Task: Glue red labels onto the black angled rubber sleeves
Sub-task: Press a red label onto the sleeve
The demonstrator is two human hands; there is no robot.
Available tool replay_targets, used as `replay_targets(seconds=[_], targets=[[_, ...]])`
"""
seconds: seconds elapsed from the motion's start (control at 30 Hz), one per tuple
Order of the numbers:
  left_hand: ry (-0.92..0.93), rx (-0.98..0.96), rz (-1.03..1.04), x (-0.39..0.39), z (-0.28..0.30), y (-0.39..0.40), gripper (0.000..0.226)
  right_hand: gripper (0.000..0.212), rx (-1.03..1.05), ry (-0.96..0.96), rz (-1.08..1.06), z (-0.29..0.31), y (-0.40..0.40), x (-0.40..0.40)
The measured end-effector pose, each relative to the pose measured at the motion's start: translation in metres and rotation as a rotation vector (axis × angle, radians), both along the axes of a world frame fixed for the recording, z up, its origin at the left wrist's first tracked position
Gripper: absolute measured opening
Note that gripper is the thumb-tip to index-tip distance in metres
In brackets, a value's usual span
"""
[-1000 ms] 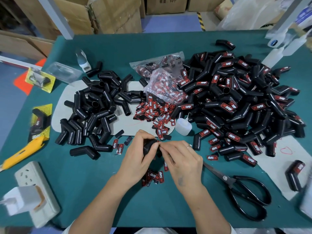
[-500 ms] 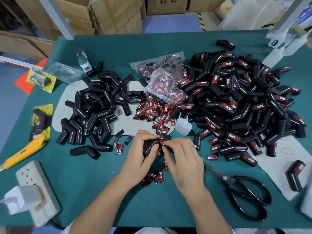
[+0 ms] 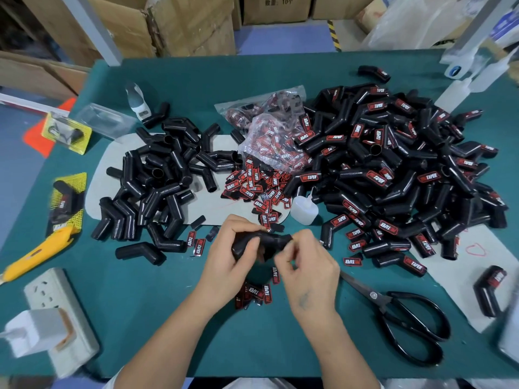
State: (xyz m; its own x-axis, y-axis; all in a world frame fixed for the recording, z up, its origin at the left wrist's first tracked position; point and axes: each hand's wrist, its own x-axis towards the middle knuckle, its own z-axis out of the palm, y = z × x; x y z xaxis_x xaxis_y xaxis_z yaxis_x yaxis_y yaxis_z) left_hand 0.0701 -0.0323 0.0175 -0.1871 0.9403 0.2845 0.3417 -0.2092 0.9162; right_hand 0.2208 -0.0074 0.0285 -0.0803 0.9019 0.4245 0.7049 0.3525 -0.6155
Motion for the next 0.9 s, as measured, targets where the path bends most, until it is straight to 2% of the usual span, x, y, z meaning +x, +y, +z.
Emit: replay_targets(seconds=[0.07,0.13,0.27,0.37,0.4,0.47,0.6,0.77,0.9], targets=[[-0.1,0.016,0.005,0.001,0.003,-0.002,0.028,0.007,-0.194,0.281,0.013,0.002,-0.005,0.003],[-0.161,0.022,-0.009,0.003,0.005,-0.002,0.027,0.009,-0.305,0.483,0.03,0.002,-0.012,0.003],[-0.114,0.009,0.023,0.011,0.002,-0.001,0.025,0.008,-0.302,0.608,-0.003,0.0,-0.016,-0.002],[-0.213,-0.018,0.212,-0.006,0.005,0.005,0.024,0.028,-0.256,0.857,-0.178,0.007,-0.002,0.015],[-0.235,-0.009,0.259,-0.014,0.007,0.008,0.024,0.029,-0.235,0.934,-0.187,0.009,0.002,0.024],[-0.262,0.009,0.248,-0.017,0.008,0.009,0.02,0.026,-0.244,0.957,-0.099,0.011,0.003,0.033],[-0.281,0.023,0.075,-0.002,0.003,0.008,0.014,0.031,-0.365,0.815,0.056,0.009,-0.007,0.022],[-0.293,0.027,0.016,-0.007,0.003,0.007,0.026,0.022,-0.444,0.81,0.065,0.009,-0.008,0.023],[-0.287,0.009,0.029,-0.011,0.0,0.007,0.031,0.028,-0.464,0.83,0.081,0.009,-0.008,0.028]])
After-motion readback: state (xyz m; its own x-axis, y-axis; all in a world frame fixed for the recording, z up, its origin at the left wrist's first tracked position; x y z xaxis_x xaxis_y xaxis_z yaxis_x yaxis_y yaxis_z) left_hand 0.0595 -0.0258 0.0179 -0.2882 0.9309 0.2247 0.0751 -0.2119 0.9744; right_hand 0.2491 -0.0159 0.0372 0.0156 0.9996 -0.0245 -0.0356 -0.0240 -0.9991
